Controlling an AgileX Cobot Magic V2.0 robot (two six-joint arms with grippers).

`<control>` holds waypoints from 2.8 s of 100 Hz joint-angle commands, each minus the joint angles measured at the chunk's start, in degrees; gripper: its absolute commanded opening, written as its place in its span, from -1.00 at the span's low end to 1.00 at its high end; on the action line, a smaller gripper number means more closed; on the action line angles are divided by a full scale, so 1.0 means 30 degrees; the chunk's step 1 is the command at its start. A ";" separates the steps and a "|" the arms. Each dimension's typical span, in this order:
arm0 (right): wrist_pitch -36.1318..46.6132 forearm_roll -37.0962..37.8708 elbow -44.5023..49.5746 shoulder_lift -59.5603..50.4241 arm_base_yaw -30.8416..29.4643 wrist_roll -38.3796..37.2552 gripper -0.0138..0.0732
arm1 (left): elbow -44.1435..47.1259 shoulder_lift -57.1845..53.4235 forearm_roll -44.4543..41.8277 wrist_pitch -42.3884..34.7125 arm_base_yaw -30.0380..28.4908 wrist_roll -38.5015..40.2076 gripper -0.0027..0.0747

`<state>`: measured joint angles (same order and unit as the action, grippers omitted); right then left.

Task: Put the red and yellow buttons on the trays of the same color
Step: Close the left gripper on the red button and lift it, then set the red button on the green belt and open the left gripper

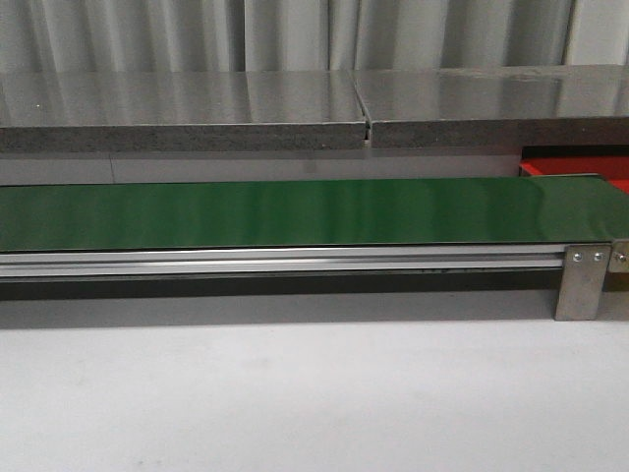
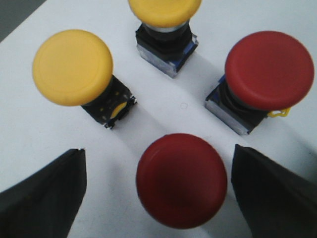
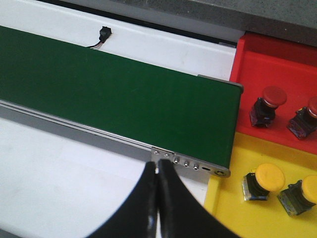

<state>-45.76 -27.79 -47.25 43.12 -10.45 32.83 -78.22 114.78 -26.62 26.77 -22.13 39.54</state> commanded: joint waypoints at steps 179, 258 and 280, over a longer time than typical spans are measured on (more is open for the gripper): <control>0.1062 -0.0489 -0.0496 -0.0086 0.0019 0.0178 -0.84 | 0.0434 -0.7326 0.7771 0.3047 0.2999 -0.8503 -0.98; 0.1062 -0.0489 -0.0496 -0.0086 0.0019 0.0178 -0.84 | 0.0434 -0.5617 0.8420 0.3015 0.3025 -0.9711 -0.42; 0.1062 -0.0489 -0.0496 -0.0086 0.0019 0.0178 -0.84 | 0.0188 -0.5714 0.9128 0.2974 0.3689 -1.0496 0.79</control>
<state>-45.76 -27.79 -47.25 43.12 -10.45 32.83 -75.36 100.22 0.00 37.72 -12.34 8.47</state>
